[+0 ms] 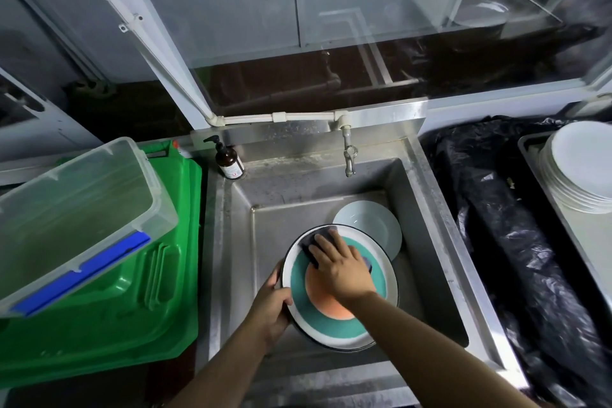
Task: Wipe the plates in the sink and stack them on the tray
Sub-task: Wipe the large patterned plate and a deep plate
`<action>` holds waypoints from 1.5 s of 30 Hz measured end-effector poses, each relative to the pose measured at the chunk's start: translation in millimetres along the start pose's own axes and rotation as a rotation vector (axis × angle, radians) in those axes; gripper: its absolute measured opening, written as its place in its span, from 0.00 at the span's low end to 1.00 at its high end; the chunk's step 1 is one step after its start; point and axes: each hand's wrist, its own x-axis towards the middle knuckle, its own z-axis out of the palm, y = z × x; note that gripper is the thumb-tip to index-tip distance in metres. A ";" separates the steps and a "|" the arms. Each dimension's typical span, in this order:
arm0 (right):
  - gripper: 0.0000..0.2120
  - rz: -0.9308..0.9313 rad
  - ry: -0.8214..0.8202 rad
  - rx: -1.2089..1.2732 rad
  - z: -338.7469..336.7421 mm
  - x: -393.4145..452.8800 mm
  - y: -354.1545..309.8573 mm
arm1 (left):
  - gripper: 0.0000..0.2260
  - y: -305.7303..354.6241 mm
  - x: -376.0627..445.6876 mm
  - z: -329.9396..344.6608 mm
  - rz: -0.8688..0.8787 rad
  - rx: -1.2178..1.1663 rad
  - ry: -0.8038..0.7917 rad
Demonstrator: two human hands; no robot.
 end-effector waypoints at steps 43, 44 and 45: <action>0.27 0.192 -0.005 0.242 -2.6 11.5 15.0 | 0.39 11.3 -5.9 12.8 0.119 0.009 0.087; 0.26 0.230 0.004 0.247 -2.3 7.3 15.3 | 0.39 10.4 -5.6 10.8 0.122 -0.003 0.100; 0.24 0.252 0.017 0.248 -0.1 2.9 17.0 | 0.40 9.5 -5.3 8.8 0.125 -0.019 0.116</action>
